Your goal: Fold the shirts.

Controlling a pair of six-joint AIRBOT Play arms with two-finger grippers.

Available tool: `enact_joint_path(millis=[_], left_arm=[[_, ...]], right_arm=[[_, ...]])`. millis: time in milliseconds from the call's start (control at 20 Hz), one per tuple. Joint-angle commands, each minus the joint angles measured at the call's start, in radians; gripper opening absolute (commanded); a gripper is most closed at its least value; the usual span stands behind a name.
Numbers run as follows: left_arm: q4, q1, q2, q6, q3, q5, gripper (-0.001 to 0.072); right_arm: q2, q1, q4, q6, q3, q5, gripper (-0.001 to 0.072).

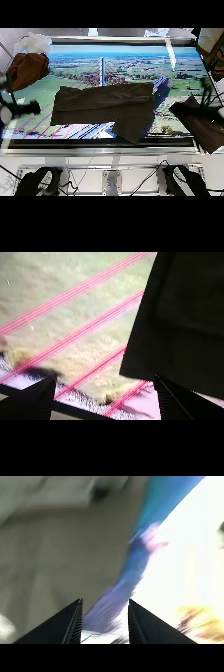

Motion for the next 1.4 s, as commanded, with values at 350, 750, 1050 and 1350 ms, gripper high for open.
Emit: enact_joint_path(millis=[350,750,1050,1350], left_arm=[[-0.258,0.006,0.099,-0.032,-0.165,0.186,0.0694],[-0.276,0.006,0.099,-0.031,-0.164,0.183,0.0694],[-0.283,0.006,0.099,-0.025,-0.165,0.183,0.0694],[-0.283,0.006,0.099,-0.025,-0.165,0.184,0.0694]], right_arm=[[0.045,0.071,0.456,-0.001,-0.54,-0.119,0.0344],[0.044,0.51,0.525,0.165,-0.571,-0.557,0.0344],[0.044,0.517,0.374,0.318,-0.571,-0.66,0.0344],[-0.012,0.518,0.443,0.344,-0.571,-0.757,0.0344]])
